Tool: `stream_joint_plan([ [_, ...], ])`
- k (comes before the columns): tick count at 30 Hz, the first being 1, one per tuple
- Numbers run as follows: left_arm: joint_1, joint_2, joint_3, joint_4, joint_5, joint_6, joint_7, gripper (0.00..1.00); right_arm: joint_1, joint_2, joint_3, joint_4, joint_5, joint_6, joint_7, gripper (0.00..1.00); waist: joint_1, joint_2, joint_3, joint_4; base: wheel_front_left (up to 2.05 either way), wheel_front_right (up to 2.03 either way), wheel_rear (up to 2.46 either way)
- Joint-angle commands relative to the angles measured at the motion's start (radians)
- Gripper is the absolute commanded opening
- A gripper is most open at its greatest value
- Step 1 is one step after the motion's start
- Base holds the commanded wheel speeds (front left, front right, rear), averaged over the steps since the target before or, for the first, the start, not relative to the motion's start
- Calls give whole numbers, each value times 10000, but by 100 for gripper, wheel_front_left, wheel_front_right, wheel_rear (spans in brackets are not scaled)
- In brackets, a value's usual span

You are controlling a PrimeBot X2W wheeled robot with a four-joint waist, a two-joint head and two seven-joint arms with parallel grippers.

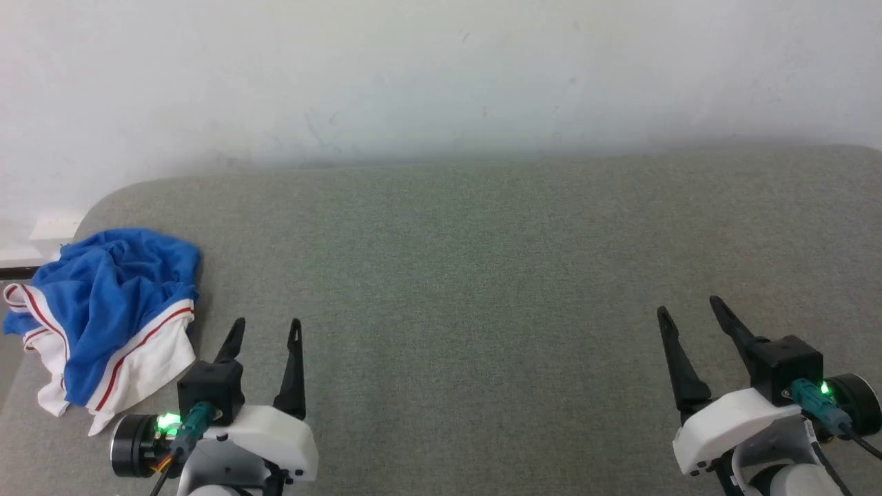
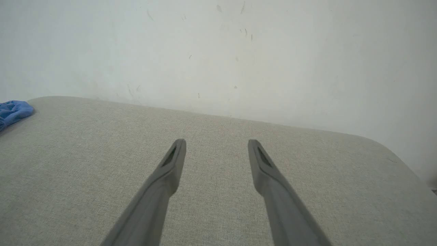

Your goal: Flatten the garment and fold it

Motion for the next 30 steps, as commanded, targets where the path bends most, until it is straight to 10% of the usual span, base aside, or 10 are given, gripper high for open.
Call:
stream_joint_plan([
  [1,50,-1,23,-30,-47,-32,-94,100,27,2,-73,10,95,0,-93,100,0,-1,-1,3,0,0,0],
  [30,382,-14,200,-265,-388,-166,-703,100,178,13,-580,114,535,-3,-699,100,0,-1,19,260,0,0,0],
])
